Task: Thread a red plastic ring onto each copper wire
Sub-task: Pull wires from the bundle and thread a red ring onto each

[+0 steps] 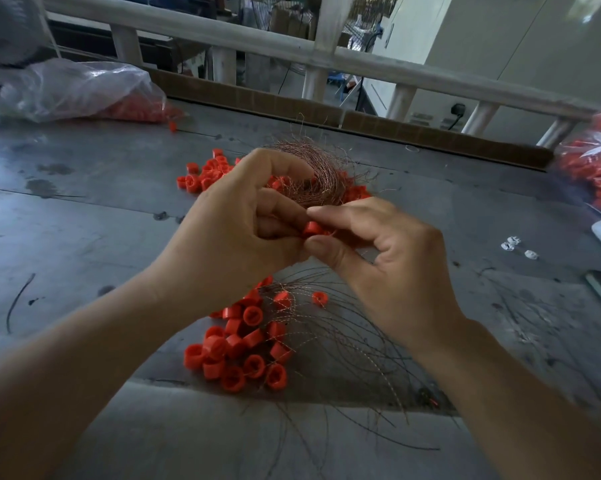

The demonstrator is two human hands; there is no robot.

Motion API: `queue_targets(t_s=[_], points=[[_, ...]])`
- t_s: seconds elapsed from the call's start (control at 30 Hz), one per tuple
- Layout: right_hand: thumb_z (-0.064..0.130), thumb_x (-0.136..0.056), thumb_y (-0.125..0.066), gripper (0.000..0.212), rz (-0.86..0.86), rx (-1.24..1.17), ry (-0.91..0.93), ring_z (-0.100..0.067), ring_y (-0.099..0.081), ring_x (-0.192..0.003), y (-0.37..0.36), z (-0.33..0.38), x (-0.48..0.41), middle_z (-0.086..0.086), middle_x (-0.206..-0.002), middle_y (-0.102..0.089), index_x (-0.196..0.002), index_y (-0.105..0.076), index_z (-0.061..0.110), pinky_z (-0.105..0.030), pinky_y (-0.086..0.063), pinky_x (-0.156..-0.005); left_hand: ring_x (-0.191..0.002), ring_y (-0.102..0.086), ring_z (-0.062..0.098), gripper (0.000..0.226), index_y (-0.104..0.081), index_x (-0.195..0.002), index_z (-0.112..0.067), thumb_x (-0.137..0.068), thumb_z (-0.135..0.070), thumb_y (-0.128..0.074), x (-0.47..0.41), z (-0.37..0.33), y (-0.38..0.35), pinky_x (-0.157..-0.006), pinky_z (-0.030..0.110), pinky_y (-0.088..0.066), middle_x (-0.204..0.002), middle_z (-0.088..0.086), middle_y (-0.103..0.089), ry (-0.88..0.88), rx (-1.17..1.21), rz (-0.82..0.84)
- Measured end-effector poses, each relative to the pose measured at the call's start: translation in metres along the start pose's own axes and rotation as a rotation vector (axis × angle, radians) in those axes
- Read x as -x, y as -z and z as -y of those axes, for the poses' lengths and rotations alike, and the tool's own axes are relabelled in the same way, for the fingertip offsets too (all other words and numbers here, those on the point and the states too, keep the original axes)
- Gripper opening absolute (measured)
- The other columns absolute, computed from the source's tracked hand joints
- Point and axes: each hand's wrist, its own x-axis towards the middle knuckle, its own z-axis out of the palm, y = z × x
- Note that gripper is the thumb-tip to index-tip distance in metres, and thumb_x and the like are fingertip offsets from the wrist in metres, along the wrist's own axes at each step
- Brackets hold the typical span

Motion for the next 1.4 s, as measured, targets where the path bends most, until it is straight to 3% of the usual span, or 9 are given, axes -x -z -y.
queue_targets(t_s=[0.23,0.4,0.5,0.63,0.7,0.8,0.93,1.1,1.4], points=[[0.039,-0.070,-0.067,0.028,0.028,-0.158,-0.183,-0.003,-0.060,-0.073,-0.002,0.004,0.001,0.011,-0.079,-0.063,-0.087,-0.067,0.016,-0.017,-0.050,-0.067,-0.064,-0.065,-0.004,0.047,-0.048,-0.095,-0.046,-0.057,-0.036,-0.074,0.004,-0.006,-0.001,-0.055,0.004,-0.045,-0.084,-0.023,-0.067,-0.109,-0.301,-0.079],[0.028,-0.076,-0.066,0.019,0.084,-0.178,-0.247,-0.002,-0.059,-0.067,-0.004,0.003,0.003,0.017,-0.068,-0.060,-0.090,-0.068,0.016,-0.012,-0.048,-0.057,-0.067,-0.064,-0.005,0.059,-0.044,-0.107,-0.046,-0.067,-0.017,-0.076,0.005,-0.003,-0.003,-0.059,0.003,-0.045,-0.089,-0.025,-0.063,-0.179,-0.396,-0.064],[0.020,-0.086,-0.061,0.009,0.083,-0.130,-0.224,-0.002,-0.058,-0.066,-0.004,-0.001,0.002,0.016,-0.067,-0.057,-0.086,-0.067,0.013,-0.012,-0.046,-0.058,-0.072,-0.065,0.001,0.054,-0.049,-0.098,-0.045,-0.063,-0.021,-0.082,0.005,-0.002,-0.002,-0.062,0.011,-0.050,-0.087,-0.016,-0.065,-0.180,-0.365,-0.002],[0.026,-0.084,-0.055,0.019,0.094,-0.110,-0.173,-0.003,-0.059,-0.074,0.000,0.001,0.000,0.005,-0.078,-0.064,-0.088,-0.067,0.011,-0.016,-0.046,-0.063,-0.091,-0.063,0.003,0.048,-0.051,-0.110,-0.043,-0.066,-0.057,-0.062,0.003,0.000,0.001,-0.069,0.021,-0.054,-0.101,-0.016,-0.059,-0.077,-0.251,0.149],[0.020,-0.082,-0.055,0.020,0.106,-0.089,-0.130,-0.006,-0.059,-0.077,-0.001,0.003,0.002,0.001,-0.082,-0.065,-0.092,-0.069,0.009,-0.021,-0.049,-0.068,-0.087,-0.063,-0.002,0.040,-0.050,-0.109,-0.046,-0.070,-0.060,-0.054,0.002,0.001,0.001,-0.069,0.017,-0.053,-0.100,-0.019,-0.061,-0.105,-0.317,0.159],[0.017,-0.081,-0.057,0.021,0.094,-0.077,-0.102,-0.002,-0.054,-0.078,-0.005,0.002,0.002,0.009,-0.081,-0.053,-0.096,-0.070,0.008,-0.013,-0.046,-0.068,-0.077,-0.067,0.011,0.044,-0.045,-0.117,-0.043,-0.077,-0.060,-0.047,0.002,0.004,-0.001,-0.065,0.034,-0.055,-0.090,-0.006,-0.066,-0.136,-0.385,0.157],[0.011,-0.081,-0.060,0.018,0.090,-0.081,-0.058,-0.001,-0.054,-0.075,-0.003,0.003,0.002,0.011,-0.080,-0.049,-0.094,-0.070,0.004,-0.011,-0.046,-0.065,-0.073,-0.067,0.015,0.045,-0.043,-0.124,-0.044,-0.080,-0.051,-0.052,0.004,0.008,-0.001,-0.062,0.034,-0.056,-0.085,-0.003,-0.067,-0.128,-0.260,0.190],[0.002,-0.079,-0.062,0.012,0.078,-0.023,0.004,-0.015,-0.059,-0.068,-0.001,0.005,0.002,-0.002,-0.078,-0.053,-0.088,-0.071,0.002,-0.029,-0.051,-0.060,-0.075,-0.066,0.019,0.050,-0.040,-0.125,-0.044,-0.077,-0.042,-0.056,0.006,0.004,-0.003,-0.068,0.030,-0.054,-0.080,-0.002,-0.066,-0.080,-0.062,0.222],[0.022,-0.074,-0.068,0.019,0.109,-0.111,-0.031,-0.005,-0.054,-0.074,0.001,0.008,0.000,0.006,-0.079,-0.051,-0.090,-0.069,0.011,-0.015,-0.046,-0.066,-0.063,-0.067,0.015,0.051,-0.057,-0.109,-0.024,-0.064,-0.029,-0.080,0.002,-0.006,0.005,-0.053,0.017,-0.050,-0.074,0.009,-0.070,0.144,0.215,0.158]])
